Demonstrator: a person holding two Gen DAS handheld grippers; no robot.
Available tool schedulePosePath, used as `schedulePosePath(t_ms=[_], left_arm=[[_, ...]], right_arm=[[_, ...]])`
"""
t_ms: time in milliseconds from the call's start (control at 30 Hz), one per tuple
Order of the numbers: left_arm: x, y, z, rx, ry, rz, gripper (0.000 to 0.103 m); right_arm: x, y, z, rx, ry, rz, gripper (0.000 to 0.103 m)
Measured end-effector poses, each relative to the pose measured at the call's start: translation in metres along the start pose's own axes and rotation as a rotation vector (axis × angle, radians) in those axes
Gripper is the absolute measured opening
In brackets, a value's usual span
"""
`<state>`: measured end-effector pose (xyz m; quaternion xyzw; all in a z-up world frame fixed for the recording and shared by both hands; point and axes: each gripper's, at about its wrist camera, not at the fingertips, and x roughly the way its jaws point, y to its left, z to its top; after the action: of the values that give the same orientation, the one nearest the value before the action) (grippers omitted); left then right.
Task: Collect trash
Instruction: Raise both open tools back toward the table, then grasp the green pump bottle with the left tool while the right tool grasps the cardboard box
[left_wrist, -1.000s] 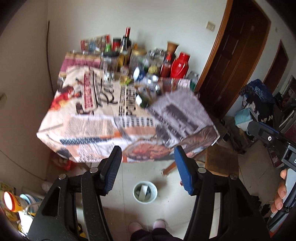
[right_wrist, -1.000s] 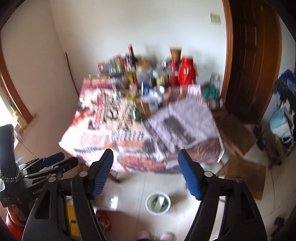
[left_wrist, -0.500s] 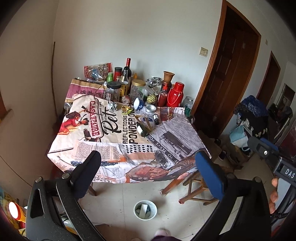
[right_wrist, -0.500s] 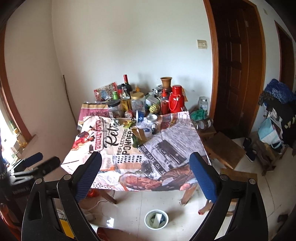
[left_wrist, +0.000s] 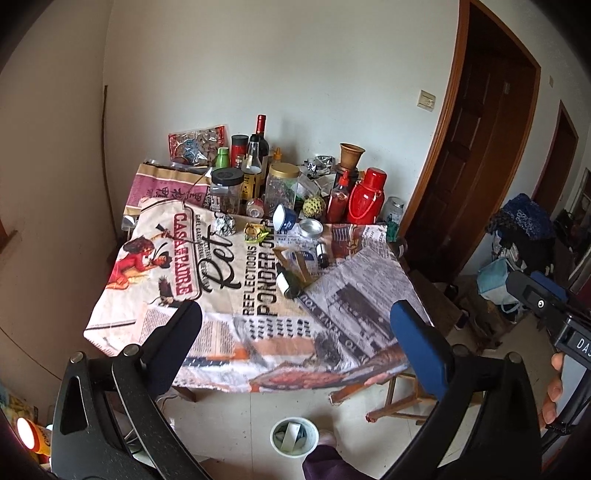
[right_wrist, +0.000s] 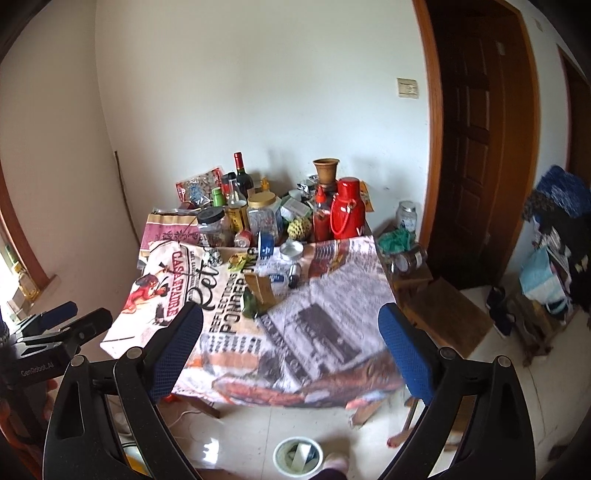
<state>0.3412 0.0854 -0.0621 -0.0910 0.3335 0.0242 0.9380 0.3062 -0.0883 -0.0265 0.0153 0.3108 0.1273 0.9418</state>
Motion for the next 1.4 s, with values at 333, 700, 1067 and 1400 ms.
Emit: schedulePosePath(t_ms=[333, 700, 1067, 1400], left_arm=[[0.077, -0.037, 0.068, -0.062, -0.022, 0.044, 0.102], [0.136, -0.011, 0.088, -0.160, 0.038, 0.151, 0.102], [0.216, 0.071, 0.115, -0.118, 0.154, 0.133, 0.102], [0.301, 0.125, 0.102, -0.096, 0.316, 0.120, 0.102]], right_arm=[[0.065, -0.031, 0.063, -0.110, 0.014, 0.079, 0.095], [0.145, -0.031, 0.091, -0.146, 0.121, 0.166, 0.095], [0.264, 0.007, 0.066, -0.032, 0.355, 0.125, 0.095], [0.373, 0.015, 0.009, 0.179, 0.619, 0.191, 0.095]])
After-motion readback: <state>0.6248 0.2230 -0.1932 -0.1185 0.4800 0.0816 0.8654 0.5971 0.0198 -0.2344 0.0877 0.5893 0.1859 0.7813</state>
